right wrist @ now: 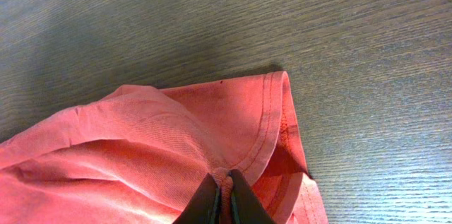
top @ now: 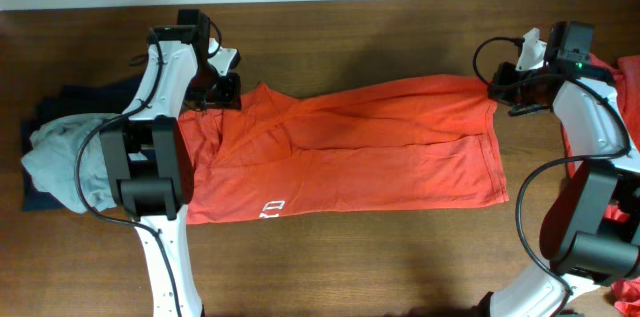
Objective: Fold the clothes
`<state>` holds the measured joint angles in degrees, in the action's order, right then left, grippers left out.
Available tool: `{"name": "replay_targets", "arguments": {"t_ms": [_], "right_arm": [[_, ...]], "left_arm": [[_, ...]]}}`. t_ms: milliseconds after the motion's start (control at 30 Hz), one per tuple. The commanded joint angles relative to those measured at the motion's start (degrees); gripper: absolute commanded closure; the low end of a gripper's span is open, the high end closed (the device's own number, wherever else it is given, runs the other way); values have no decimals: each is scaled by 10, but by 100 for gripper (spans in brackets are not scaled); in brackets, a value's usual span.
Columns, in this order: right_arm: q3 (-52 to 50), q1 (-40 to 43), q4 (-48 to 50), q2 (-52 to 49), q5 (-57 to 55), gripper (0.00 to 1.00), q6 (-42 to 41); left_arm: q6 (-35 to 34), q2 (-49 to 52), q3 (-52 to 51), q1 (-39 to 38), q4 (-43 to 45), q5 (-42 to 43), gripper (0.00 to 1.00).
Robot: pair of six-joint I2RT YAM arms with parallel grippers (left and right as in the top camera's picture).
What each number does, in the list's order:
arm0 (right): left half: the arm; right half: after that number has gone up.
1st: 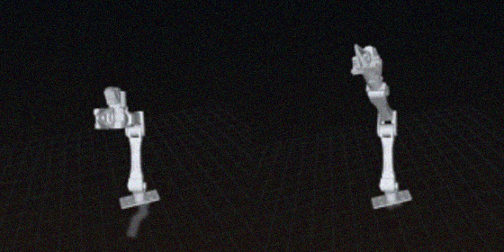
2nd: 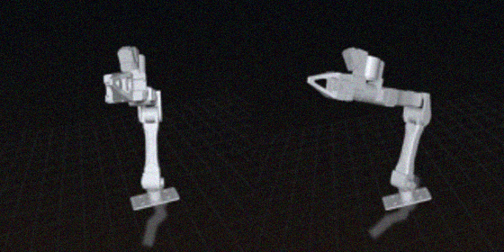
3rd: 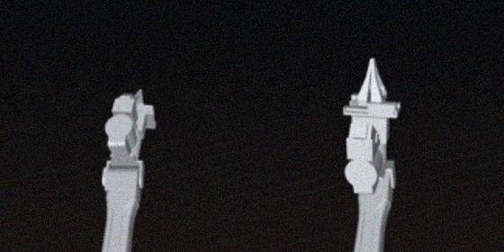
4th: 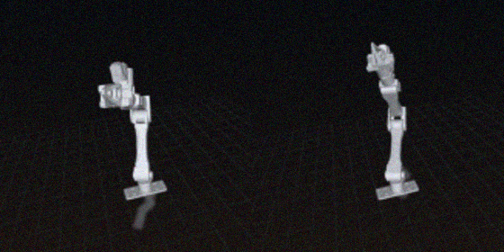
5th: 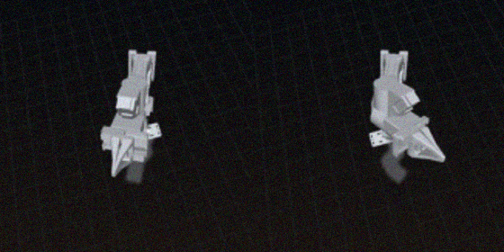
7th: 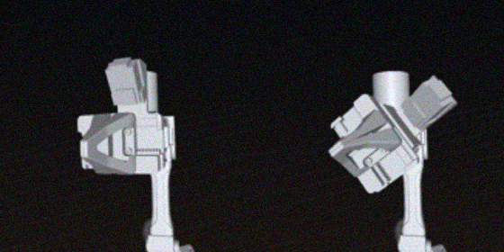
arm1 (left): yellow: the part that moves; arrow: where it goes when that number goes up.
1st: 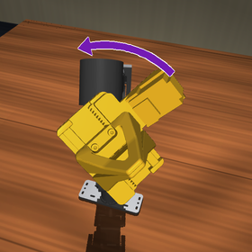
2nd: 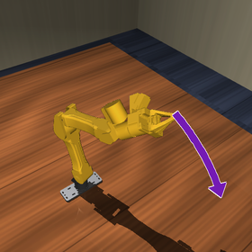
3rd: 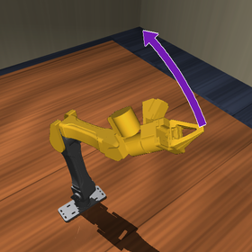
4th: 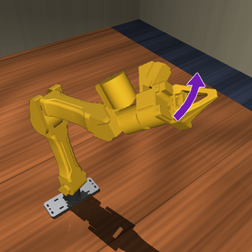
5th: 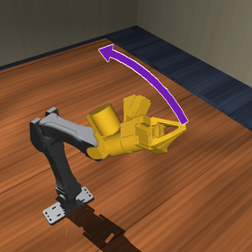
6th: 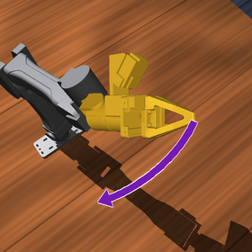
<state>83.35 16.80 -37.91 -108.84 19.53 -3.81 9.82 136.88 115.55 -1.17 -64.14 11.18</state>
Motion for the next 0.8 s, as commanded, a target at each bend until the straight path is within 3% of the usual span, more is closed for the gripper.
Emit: {"name": "replay_targets", "arguments": {"t_ms": [0,133,433,600,767], "right_arm": [[2,-3,3,0,-5,92,4],[2,-3,6,0,-5,92,4],[2,-3,9,0,-5,92,4],[2,-3,9,0,-5,92,4],[2,-3,8,0,-5,92,4]], "left_arm": [[1,-16,-11,-2,12,22,80],[1,-22,5,-2,11,30,91],[2,-78,48,-2,-24,-5,91],[2,-77,48,-2,-34,-5,80],[4,-76,47,-2,-34,-5,60]]}}
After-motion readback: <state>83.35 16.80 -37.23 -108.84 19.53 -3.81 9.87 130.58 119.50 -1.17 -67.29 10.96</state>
